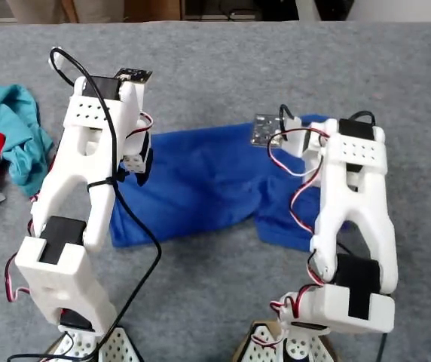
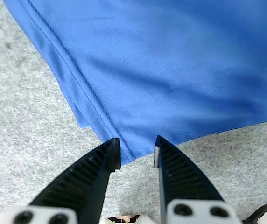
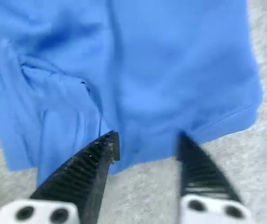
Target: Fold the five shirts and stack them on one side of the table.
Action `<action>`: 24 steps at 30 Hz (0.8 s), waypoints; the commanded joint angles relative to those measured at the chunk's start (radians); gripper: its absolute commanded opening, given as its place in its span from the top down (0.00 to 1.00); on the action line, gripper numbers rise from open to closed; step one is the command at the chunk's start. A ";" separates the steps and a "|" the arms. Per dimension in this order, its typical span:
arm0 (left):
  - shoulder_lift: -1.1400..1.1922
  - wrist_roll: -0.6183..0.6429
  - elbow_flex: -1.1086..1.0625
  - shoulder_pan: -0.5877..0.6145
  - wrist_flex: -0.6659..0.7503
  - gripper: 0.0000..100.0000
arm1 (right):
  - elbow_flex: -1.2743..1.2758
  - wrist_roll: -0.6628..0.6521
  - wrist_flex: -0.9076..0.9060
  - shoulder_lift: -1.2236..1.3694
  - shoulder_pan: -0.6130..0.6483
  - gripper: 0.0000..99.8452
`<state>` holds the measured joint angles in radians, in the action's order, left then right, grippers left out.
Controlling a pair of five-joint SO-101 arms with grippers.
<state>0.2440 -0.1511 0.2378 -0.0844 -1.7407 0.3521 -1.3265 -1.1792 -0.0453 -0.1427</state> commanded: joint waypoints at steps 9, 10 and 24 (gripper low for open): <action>-0.044 -0.046 -0.066 0.003 0.006 0.86 | 0.231 -0.040 -0.153 -0.369 -0.013 0.83; -0.045 -0.046 -0.075 0.003 0.011 0.86 | 0.280 -0.057 -0.137 -0.390 -0.013 0.84; -0.045 -0.046 -0.106 0.005 0.049 0.86 | 0.323 -0.063 0.238 -0.159 -0.038 0.89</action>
<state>0.2440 -0.1880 0.1212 -0.0844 -1.6993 0.7541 -1.3802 -0.9735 -0.2923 -0.1657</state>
